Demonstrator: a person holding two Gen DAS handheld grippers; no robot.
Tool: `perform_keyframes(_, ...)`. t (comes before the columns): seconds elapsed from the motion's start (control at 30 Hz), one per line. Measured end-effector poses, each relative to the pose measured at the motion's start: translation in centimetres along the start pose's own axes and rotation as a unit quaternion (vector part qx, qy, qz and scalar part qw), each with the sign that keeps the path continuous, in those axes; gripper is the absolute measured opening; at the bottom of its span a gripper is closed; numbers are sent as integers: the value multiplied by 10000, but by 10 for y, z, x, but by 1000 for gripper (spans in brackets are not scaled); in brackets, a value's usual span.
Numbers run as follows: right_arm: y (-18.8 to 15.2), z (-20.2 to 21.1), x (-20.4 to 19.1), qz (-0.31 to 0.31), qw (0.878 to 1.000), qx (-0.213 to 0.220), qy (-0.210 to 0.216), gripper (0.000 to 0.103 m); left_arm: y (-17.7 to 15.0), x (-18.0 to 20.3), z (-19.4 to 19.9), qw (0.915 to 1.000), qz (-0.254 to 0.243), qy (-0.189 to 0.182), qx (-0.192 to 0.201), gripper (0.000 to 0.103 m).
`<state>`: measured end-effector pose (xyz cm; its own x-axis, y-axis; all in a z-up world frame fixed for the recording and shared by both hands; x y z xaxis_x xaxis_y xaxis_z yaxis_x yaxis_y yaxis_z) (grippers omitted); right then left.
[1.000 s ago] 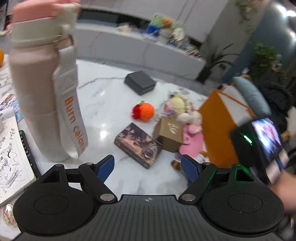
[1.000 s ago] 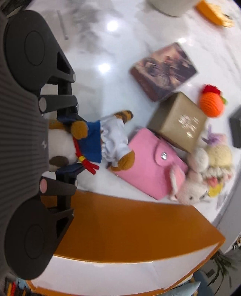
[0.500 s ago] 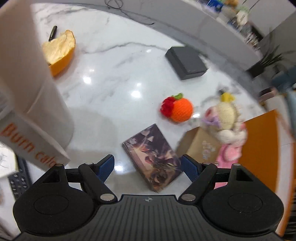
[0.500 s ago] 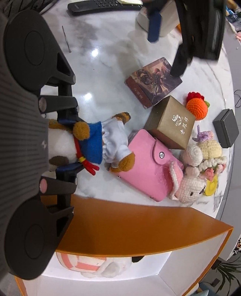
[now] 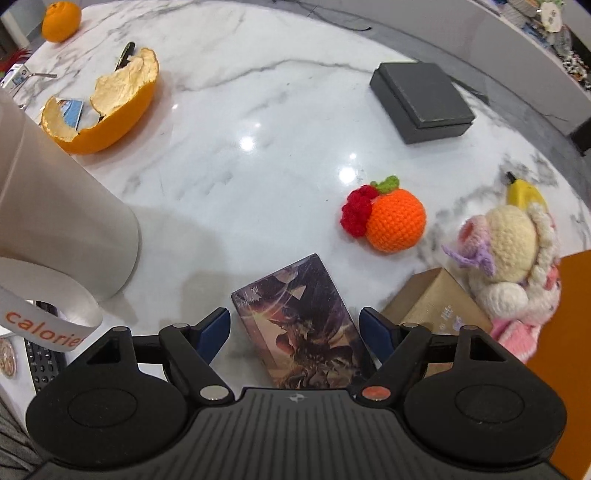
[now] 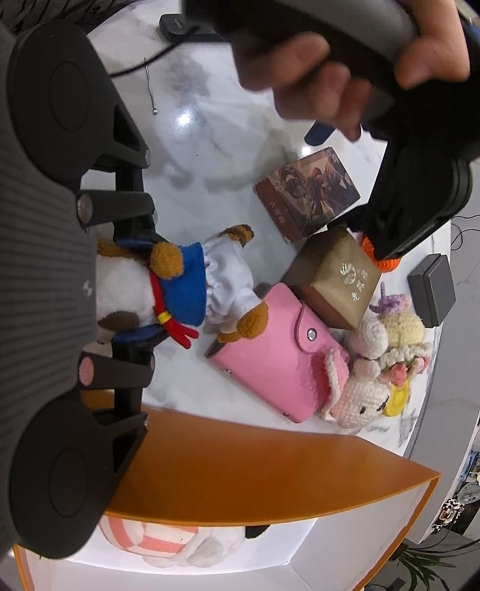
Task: Organize objects
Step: 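Grasp the card deck box with the left gripper while the right gripper lifts the duck plush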
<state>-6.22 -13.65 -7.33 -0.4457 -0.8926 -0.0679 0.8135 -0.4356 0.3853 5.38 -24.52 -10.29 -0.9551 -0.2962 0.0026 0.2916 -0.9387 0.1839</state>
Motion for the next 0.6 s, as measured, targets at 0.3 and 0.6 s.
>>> perform_keyframes(0.3,-1,-3,7,-4,9997,78,217,43,1,-1,-6,9994,306,113,-89,93)
perform_keyframes(0.6,-2,-3,5,55,9997,78,227,43,-14,3,-1,9993,206,307,66,73)
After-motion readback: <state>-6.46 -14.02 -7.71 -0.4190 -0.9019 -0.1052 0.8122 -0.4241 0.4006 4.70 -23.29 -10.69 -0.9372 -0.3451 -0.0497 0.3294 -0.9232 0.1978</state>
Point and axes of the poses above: each gripper's, at about its wrist camera, not at the fingertips, and z roughly against the way its jaws point, x to its right, y to its top, the point moved 1 cm from there along -z, roughly the way its jaws point, and after that the axes turned 2 degrees about y, right-handed, at the moved point
